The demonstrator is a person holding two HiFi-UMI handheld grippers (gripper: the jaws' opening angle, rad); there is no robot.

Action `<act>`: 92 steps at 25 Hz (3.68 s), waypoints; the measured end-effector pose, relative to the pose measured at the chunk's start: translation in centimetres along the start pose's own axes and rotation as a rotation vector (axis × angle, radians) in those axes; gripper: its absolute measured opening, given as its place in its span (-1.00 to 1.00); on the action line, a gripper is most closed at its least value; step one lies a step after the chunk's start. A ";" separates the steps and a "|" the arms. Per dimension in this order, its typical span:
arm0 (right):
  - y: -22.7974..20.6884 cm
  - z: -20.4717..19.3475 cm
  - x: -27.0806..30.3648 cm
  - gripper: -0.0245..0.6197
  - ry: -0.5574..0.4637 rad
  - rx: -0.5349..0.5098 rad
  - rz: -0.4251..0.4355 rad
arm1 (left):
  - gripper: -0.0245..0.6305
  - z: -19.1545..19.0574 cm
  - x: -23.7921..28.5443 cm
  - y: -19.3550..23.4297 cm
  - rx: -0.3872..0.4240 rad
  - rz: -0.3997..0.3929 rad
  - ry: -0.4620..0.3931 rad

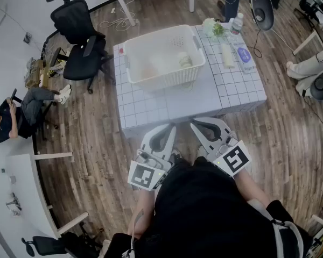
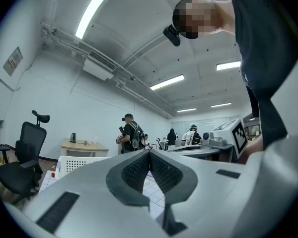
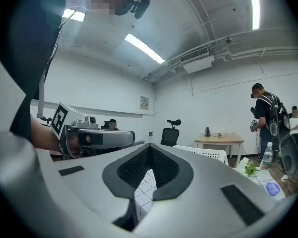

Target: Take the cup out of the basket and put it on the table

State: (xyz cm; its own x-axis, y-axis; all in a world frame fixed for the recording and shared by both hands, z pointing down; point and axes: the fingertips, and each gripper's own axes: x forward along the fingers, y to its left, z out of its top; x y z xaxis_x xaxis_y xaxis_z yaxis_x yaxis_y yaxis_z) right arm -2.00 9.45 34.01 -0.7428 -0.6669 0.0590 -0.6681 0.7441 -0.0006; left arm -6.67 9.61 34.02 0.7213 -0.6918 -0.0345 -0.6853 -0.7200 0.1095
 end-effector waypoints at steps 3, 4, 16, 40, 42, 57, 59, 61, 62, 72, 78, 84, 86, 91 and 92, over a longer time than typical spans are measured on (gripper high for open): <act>0.4 0.3 0.2 -0.88 -0.009 -0.008 -0.005 | -0.90 0.0 -0.5 0.0 0.000 -0.009 0.000; 0.5 0.4 0.2 -0.88 -0.010 -0.011 -0.006 | -0.90 0.0 -0.6 0.1 0.000 -0.013 0.000; 2.3 -0.2 0.6 -0.88 0.007 0.032 -0.037 | -0.90 0.2 -1.9 0.5 -0.025 -0.060 -0.003; 2.5 -1.4 4.5 -0.88 0.060 0.010 -0.115 | -0.90 0.1 -2.4 3.4 -0.067 -0.100 0.004; 1.9 -1.4 4.8 -0.88 0.059 0.013 -0.113 | -0.90 0.1 -1.7 3.7 -0.061 -0.100 0.004; -6.1 -0.8 9.0 -0.88 0.039 0.007 -0.046 | -0.90 1.3 6.1 8.1 -0.007 -0.030 0.008; -7.3 -0.6 9.6 -0.88 0.028 0.011 -0.043 | -0.90 1.2 7.2 8.9 -0.012 -0.017 0.017; -8.3 -0.9 10.1 -0.88 0.043 0.012 -0.032 | -0.90 1.1 8.2 9.7 -0.012 -0.003 0.027; -8.8 -1.0 10.3 -0.88 0.051 0.011 -0.025 | -0.90 1.1 8.8 10.1 -0.011 0.004 0.032; -14.0 -0.7 11.4 -0.88 0.020 0.016 -0.007 | -0.90 -1.0 14.8 12.4 0.015 0.007 0.149; -16.2 -1.0 11.4 -0.88 0.012 -0.003 0.016 | -0.90 -2.4 17.4 12.9 0.012 0.010 0.184; -18.2 -1.9 11.1 -0.88 0.029 0.014 0.024 | -0.90 -3.4 19.5 13.9 0.022 0.013 0.232; -18.6 -1.7 11.1 -0.88 0.020 0.026 0.016 | -0.90 -3.2 20.2 14.3 0.033 0.001 0.248; -19.7 -1.9 11.4 -0.88 0.023 0.044 -0.018 | -0.89 -3.0 21.6 15.5 0.078 -0.037 0.286; -19.9 -1.8 11.4 -0.88 0.022 0.046 -0.028 | -0.89 -2.9 21.9 15.7 0.090 -0.047 0.291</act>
State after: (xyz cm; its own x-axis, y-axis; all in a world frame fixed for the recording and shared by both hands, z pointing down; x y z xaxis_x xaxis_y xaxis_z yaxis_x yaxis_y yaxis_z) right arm 2.88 -12.90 36.55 -0.7231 -0.6860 0.0814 -0.6902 0.7223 -0.0442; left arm -1.36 -16.69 37.89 0.7419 -0.6224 0.2496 -0.6476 -0.7616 0.0257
